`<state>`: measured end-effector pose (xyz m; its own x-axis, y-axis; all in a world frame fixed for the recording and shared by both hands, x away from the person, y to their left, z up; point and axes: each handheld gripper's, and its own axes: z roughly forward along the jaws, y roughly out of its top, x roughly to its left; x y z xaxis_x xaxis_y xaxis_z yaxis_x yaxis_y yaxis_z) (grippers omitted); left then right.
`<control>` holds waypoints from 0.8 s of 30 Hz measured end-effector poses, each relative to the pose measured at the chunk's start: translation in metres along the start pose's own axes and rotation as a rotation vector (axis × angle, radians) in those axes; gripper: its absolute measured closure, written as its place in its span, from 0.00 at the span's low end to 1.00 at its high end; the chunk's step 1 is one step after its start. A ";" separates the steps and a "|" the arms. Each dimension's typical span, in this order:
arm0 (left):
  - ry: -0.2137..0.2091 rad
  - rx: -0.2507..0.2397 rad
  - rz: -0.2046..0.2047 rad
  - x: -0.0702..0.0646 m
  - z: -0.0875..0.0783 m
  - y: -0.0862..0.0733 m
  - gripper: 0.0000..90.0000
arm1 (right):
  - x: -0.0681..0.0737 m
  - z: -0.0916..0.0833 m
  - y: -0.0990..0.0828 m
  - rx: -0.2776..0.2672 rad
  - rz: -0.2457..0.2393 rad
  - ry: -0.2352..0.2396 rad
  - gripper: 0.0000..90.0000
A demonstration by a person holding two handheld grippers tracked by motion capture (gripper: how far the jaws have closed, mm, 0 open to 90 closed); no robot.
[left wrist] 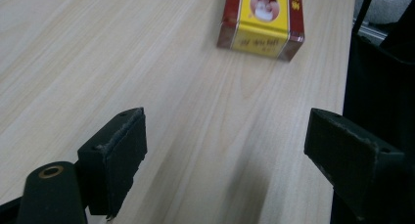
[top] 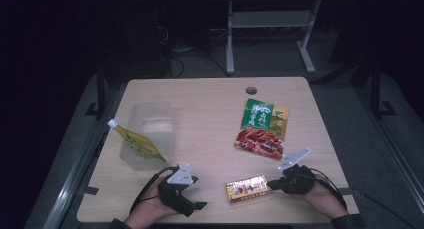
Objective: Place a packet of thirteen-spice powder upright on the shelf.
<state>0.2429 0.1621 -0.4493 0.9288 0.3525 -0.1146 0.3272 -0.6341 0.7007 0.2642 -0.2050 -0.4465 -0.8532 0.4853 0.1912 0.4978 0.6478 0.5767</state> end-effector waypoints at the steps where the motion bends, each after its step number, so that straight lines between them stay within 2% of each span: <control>1: -0.004 0.003 0.002 0.000 0.000 0.000 0.17 | 0.004 0.003 0.003 0.000 -0.013 0.010 1.00; 3: -0.014 0.008 0.004 -0.001 0.001 0.000 0.17 | 0.009 0.008 0.007 0.001 -0.030 0.022 1.00; 7: -0.025 0.025 0.033 -0.001 0.003 0.000 0.18 | 0.020 0.018 0.017 0.005 -0.070 0.051 1.00; 10: -0.035 0.032 0.053 -0.003 0.005 0.000 0.18 | 0.024 0.024 0.023 0.007 -0.120 0.054 1.00; 11: -0.037 0.036 0.061 -0.003 0.006 0.000 0.18 | 0.026 0.027 0.025 0.008 -0.121 0.064 1.00; 14: -0.043 0.070 0.094 -0.005 0.009 0.000 0.19 | 0.031 0.031 0.029 0.003 -0.136 0.078 1.00; 15: -0.041 0.074 0.097 -0.005 0.010 0.000 0.19 | 0.031 0.034 0.030 0.000 -0.161 0.076 1.00; 20: -0.039 0.087 0.133 -0.006 0.015 0.002 0.22 | 0.034 0.035 0.030 0.001 -0.171 0.072 1.00; 22: -0.041 0.080 0.133 -0.007 0.016 0.002 0.26 | 0.034 0.035 0.031 -0.004 -0.173 0.072 1.00; 24: -0.032 0.089 0.156 -0.006 0.016 0.002 0.32 | 0.035 0.035 0.031 -0.002 -0.169 0.074 1.00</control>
<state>0.2407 0.1474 -0.4583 0.9741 0.2239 -0.0321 0.1911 -0.7383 0.6468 0.2552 -0.1473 -0.4494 -0.9340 0.3247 0.1492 0.3457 0.7154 0.6072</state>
